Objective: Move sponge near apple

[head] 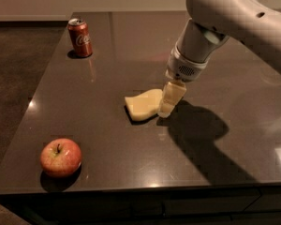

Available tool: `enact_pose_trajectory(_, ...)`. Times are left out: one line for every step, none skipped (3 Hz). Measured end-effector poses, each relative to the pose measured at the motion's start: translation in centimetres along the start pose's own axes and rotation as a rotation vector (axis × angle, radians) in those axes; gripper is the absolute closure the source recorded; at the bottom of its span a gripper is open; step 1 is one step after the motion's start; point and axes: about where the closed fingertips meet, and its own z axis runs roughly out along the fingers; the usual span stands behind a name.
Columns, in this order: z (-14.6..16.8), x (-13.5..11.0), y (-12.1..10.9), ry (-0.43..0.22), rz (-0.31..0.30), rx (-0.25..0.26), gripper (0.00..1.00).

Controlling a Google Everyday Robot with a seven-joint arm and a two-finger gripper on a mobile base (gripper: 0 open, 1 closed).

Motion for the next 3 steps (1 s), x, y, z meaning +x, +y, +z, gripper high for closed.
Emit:
enact_pose_trajectory(0.3, 0.1, 0.5, -0.015, -0.026, -0.014, 0.41)
enact_pose_trajectory(-0.1, 0.1, 1.3, -0.032, -0.047, -0.016, 0.64)
enact_pose_trajectory(-1.5, 0.0, 2.5, -0.054, -0.076, -0.008, 0.87)
